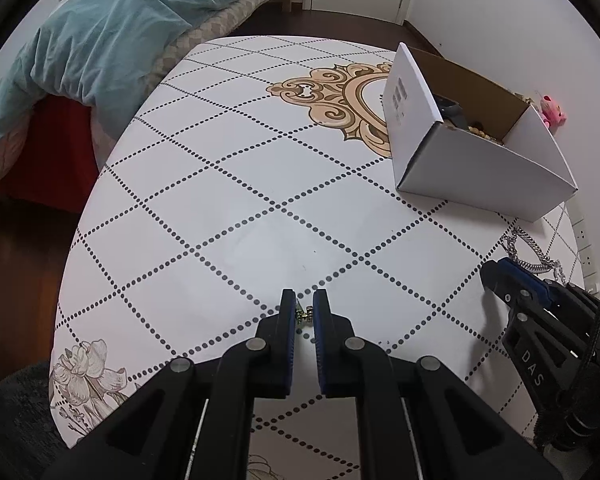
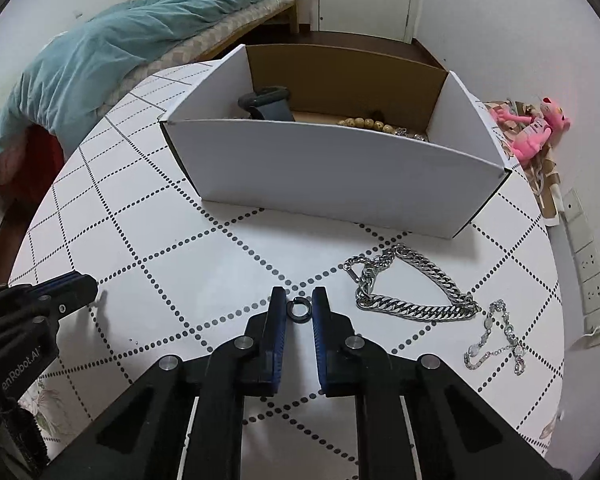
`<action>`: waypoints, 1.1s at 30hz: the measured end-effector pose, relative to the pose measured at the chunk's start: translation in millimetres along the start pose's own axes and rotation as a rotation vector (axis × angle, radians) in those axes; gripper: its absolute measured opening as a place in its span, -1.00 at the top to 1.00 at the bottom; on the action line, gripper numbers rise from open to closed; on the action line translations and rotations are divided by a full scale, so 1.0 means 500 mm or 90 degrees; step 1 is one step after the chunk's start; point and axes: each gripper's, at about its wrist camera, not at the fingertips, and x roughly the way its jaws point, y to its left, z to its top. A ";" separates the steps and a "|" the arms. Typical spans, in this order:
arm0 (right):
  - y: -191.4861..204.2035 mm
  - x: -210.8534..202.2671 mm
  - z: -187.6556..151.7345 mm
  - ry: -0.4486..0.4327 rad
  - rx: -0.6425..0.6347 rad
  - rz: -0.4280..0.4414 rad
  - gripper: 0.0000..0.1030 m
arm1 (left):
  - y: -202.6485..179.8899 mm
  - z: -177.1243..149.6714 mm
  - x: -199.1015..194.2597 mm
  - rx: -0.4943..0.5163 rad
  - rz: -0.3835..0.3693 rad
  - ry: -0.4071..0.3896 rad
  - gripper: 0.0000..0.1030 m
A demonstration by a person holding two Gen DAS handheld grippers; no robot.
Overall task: Organize jewelry
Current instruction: 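Carry the charm and ring into the white box and open both grippers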
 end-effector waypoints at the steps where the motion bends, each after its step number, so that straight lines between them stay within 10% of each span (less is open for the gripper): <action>1: -0.004 -0.001 0.000 0.001 0.004 0.002 0.74 | -0.002 0.000 -0.001 0.000 -0.001 0.000 0.88; 13: -0.194 -0.154 0.123 -0.051 0.153 0.128 0.74 | -0.108 0.140 -0.105 0.017 -0.122 -0.055 0.88; 30: -0.273 -0.002 0.323 0.105 0.173 0.199 0.56 | -0.190 0.399 -0.023 0.051 -0.143 0.042 0.77; 33: -0.269 -0.012 0.323 0.096 0.162 0.187 0.33 | -0.178 0.397 -0.023 0.050 -0.119 0.032 0.09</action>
